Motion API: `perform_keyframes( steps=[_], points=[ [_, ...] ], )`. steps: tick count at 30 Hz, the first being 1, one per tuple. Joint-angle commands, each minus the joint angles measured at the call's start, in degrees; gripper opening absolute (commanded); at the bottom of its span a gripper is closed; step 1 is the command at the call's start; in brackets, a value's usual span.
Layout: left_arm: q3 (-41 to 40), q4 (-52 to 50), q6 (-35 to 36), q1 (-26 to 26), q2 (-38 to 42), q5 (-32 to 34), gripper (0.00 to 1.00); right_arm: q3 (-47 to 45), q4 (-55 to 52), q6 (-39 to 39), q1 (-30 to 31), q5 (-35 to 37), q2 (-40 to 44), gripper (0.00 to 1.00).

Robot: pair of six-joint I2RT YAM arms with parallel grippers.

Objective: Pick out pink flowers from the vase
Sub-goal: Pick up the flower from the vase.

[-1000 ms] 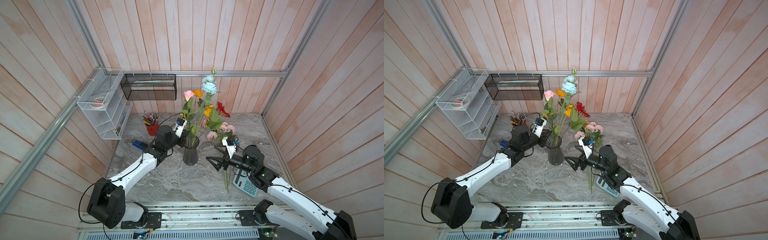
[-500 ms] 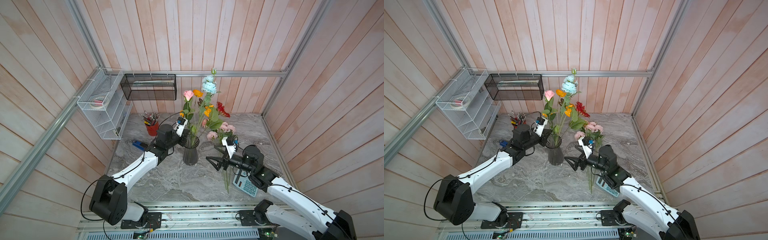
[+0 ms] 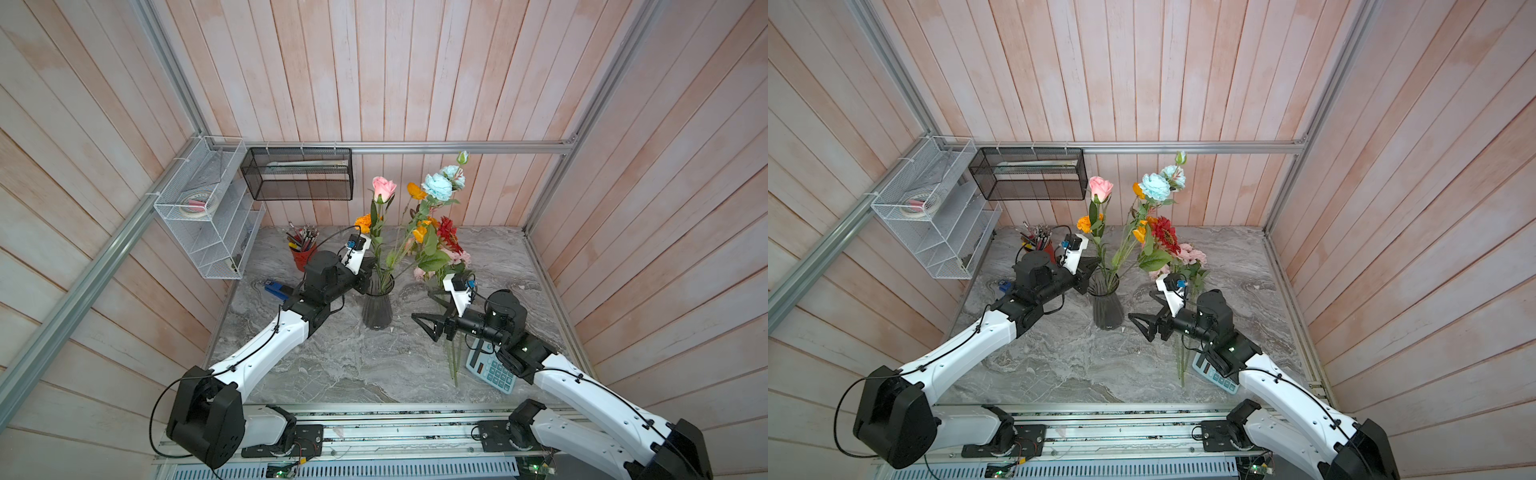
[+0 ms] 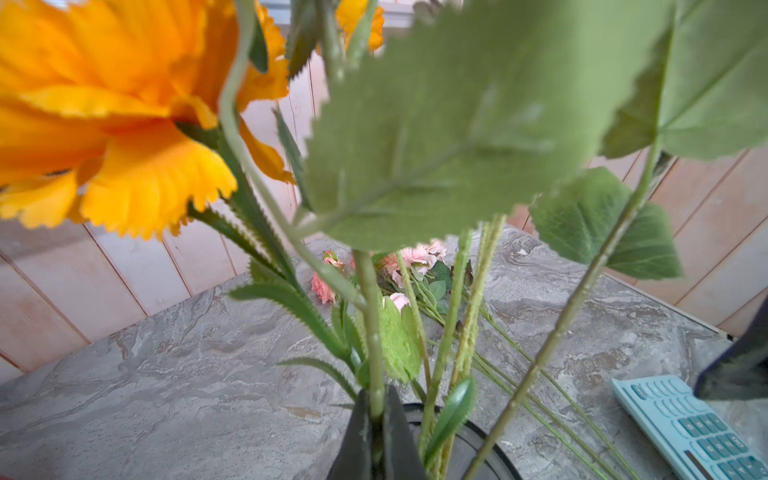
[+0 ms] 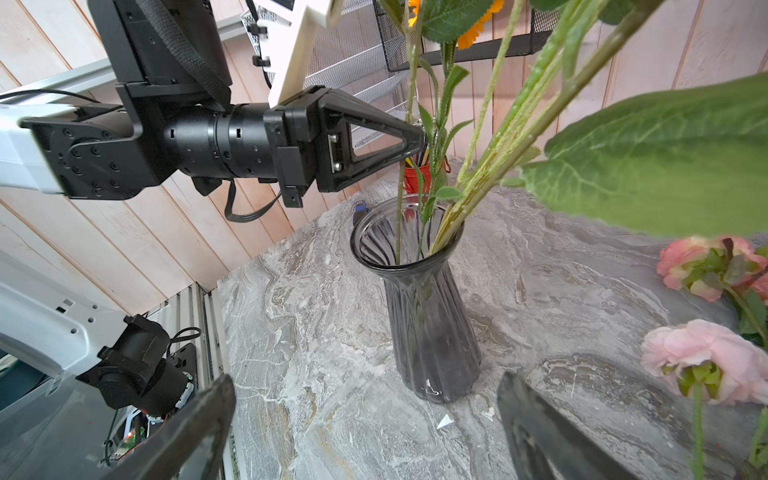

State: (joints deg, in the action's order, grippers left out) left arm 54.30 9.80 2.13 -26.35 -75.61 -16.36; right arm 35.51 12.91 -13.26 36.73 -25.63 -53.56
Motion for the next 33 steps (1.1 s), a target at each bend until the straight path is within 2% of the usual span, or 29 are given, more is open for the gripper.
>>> perform_keyframes(
  steps=[1,13,22,28,33],
  points=[
    [-1.7,2.5,-1.3,0.3,1.7,-1.5,0.05,0.0,1.0,0.2,0.3,-1.1,0.1,0.98],
    [-3.4,3.3,-2.1,0.3,2.9,-2.4,0.08,-0.1,1.5,-0.5,0.5,-1.3,0.3,0.98],
    [-3.3,4.7,-2.3,0.2,5.7,-4.9,0.00,1.3,1.3,-0.2,0.5,-1.5,-0.9,0.98],
    [-1.3,4.8,-2.8,-1.1,10.0,-7.0,0.00,4.8,0.1,0.8,1.1,-1.8,-2.0,0.98],
    [3.0,2.1,-0.4,-3.6,13.6,-7.8,0.00,9.4,-2.7,3.0,3.4,-0.1,-4.4,0.98]
  ],
)
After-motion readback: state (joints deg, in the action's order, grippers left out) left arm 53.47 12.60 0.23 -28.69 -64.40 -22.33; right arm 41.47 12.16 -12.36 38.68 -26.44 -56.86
